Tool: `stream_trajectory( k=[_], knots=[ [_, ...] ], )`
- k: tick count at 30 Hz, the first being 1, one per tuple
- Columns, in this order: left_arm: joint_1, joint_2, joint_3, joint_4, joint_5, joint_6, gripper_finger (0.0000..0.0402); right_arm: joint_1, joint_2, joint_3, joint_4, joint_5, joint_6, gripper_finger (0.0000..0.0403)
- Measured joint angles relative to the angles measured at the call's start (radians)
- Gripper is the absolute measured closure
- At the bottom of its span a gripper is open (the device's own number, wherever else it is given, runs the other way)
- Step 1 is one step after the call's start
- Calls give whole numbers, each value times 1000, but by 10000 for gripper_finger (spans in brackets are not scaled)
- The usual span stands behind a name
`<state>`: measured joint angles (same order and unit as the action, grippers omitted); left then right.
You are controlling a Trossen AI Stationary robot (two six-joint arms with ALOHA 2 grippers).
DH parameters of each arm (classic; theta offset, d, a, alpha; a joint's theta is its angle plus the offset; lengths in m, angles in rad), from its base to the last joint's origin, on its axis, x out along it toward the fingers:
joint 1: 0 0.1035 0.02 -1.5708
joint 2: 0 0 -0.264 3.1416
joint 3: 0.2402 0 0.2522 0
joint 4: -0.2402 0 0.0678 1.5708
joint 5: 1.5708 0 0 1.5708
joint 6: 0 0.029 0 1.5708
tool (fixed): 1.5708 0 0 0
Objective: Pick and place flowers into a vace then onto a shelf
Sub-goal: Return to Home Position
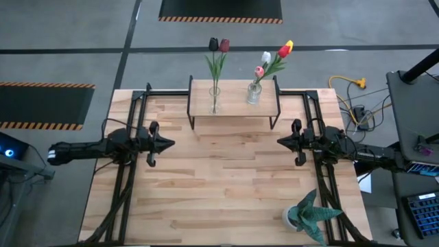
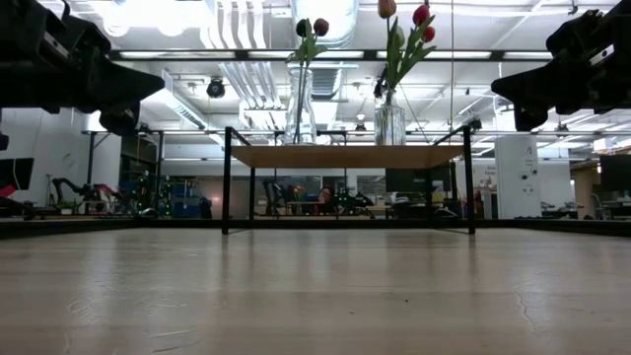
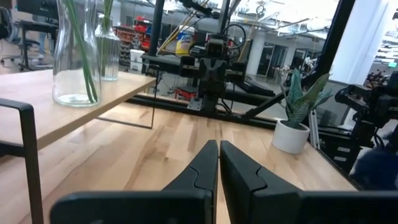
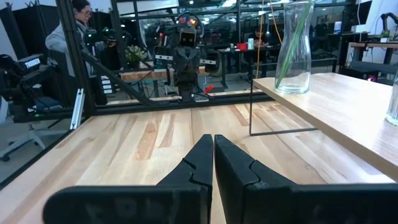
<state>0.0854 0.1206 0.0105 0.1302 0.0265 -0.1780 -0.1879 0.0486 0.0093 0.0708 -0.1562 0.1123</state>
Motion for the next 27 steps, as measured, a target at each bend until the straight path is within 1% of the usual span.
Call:
stream_trajectory(
  k=[27],
  knots=[
    [0, 78, 0, 0, 0, 0, 402, 0, 0, 0, 0, 0, 0, 394]
  ],
)
